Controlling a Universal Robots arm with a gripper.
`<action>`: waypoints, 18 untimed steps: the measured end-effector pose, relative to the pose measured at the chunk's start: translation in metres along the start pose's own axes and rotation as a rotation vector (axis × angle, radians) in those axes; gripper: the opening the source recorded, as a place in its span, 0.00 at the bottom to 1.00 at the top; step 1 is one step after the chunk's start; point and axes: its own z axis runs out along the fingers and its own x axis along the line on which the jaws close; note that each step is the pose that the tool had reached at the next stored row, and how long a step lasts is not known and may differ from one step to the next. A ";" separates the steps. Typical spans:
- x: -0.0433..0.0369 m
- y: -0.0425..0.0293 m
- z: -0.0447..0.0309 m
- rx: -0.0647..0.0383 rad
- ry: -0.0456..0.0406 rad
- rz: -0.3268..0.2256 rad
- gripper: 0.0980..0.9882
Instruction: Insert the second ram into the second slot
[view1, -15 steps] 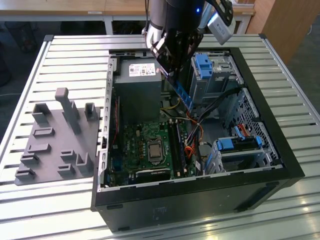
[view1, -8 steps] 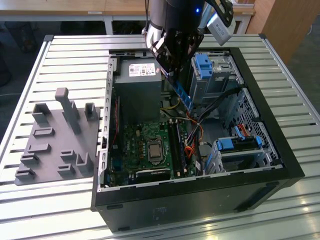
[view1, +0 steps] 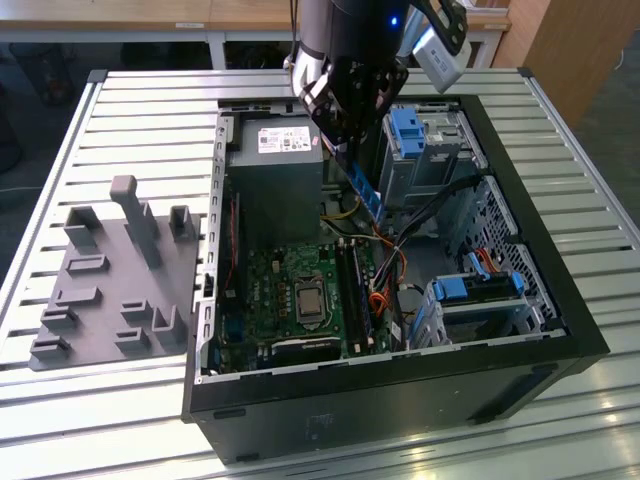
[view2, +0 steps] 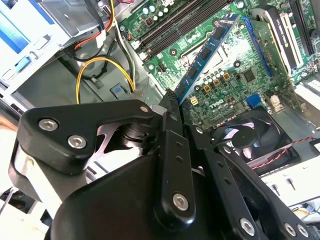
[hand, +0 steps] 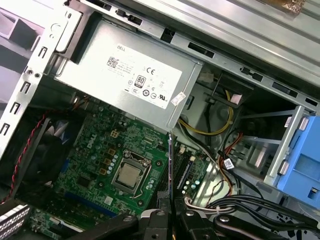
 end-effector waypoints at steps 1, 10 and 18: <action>0.0000 0.0000 0.0000 0.000 -0.0001 0.003 0.04; 0.0000 0.0000 0.0001 0.001 -0.0009 0.037 0.04; 0.0000 0.0000 0.0001 0.002 -0.0017 0.068 0.04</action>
